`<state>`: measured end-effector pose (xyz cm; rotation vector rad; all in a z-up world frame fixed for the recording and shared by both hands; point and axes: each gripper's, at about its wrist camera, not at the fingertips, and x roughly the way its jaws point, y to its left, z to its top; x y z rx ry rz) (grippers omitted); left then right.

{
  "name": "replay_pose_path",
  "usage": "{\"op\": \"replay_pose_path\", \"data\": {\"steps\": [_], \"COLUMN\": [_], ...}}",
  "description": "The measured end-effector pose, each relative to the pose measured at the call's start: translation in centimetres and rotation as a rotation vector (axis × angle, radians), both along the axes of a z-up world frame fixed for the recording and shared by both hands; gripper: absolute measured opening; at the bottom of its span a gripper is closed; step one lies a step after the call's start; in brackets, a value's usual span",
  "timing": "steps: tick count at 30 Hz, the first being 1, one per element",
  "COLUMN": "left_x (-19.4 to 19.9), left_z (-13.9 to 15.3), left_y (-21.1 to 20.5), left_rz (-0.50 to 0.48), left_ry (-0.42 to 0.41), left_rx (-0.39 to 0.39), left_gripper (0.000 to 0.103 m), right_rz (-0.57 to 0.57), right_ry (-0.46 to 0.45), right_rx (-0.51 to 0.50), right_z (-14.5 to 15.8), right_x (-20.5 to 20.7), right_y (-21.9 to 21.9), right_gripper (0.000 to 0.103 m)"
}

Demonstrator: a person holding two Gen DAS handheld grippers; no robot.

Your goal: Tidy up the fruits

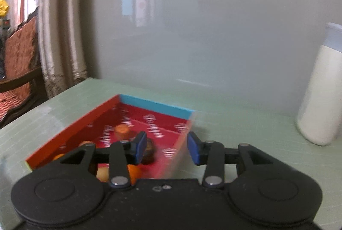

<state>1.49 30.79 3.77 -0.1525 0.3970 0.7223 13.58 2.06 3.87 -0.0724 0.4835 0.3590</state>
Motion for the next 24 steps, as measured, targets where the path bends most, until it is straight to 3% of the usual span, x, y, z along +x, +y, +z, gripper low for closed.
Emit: {"op": "replay_pose_path", "data": {"steps": [20,24], "left_x": [2.8,2.8], "left_z": [1.6,1.9], "left_y": [-9.4,-11.9], "left_rz": [-0.178,-0.241], "left_ry": [-0.022,-0.034], "left_rx": [0.014,0.010], "left_gripper": [0.103,0.103], "right_rz": [-0.166,-0.208], "right_ry": [-0.012,-0.001], "right_rx": [0.021,0.014], "right_z": [1.4,1.0], "right_x": [-1.7,-2.2], "right_y": [-11.9,-14.7], "right_gripper": [0.043,0.051]}}
